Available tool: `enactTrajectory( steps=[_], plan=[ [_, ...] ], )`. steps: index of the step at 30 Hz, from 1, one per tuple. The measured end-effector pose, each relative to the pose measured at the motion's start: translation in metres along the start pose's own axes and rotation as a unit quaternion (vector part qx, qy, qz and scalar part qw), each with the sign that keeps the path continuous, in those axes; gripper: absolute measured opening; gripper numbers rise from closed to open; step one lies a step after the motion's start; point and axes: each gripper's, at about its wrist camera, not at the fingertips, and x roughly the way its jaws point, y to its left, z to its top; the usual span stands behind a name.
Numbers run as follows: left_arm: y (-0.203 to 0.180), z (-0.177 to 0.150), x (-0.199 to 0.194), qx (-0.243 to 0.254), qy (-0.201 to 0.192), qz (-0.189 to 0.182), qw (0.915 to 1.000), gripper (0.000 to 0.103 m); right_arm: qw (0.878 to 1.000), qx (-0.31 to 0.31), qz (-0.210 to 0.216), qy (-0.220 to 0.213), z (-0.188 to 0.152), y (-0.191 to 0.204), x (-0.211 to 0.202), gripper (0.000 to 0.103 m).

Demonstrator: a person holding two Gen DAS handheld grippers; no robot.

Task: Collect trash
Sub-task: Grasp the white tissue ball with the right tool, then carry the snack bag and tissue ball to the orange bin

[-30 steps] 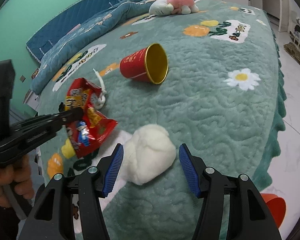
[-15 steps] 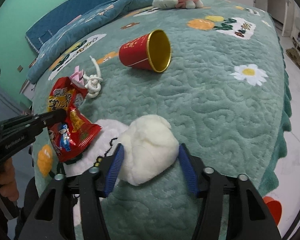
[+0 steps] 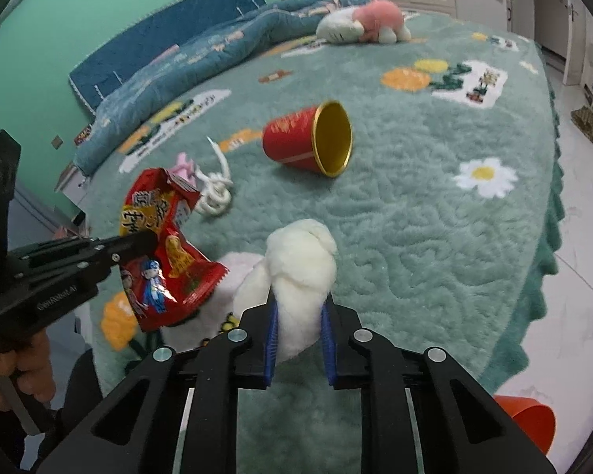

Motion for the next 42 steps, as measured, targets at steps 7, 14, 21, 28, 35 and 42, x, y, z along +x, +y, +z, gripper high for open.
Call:
enactTrajectory(
  steps=[7, 14, 21, 28, 35, 42],
  plan=[
    [-0.031, -0.007, -0.041, 0.025, -0.03, -0.01, 0.9992, 0.005, 0.999, -0.002, 0.001, -0.048, -0.01, 0.006, -0.064, 0.019],
    [-0.078, -0.013, -0.078, 0.067, -0.067, -0.027, 0.9952, 0.005, 0.995, 0.015, -0.013, -0.1, -0.037, -0.005, -0.134, 0.019],
    [-0.142, -0.021, -0.095, 0.123, -0.085, -0.066, 0.9866, 0.005, 0.986, 0.056, -0.046, -0.148, -0.075, -0.038, -0.202, 0.019],
    [-0.215, -0.031, -0.094, 0.193, -0.08, -0.111, 0.9716, 0.005, 0.973, 0.111, -0.093, -0.178, -0.117, -0.085, -0.253, 0.019],
    [-0.28, -0.044, -0.079, 0.252, -0.057, -0.151, 0.9541, 0.005, 0.958, 0.168, -0.134, -0.19, -0.163, -0.135, -0.291, 0.019],
    [-0.338, -0.059, -0.049, 0.306, -0.017, -0.182, 0.9344, 0.005, 0.943, 0.222, -0.167, -0.184, -0.205, -0.184, -0.306, 0.019]
  ],
)
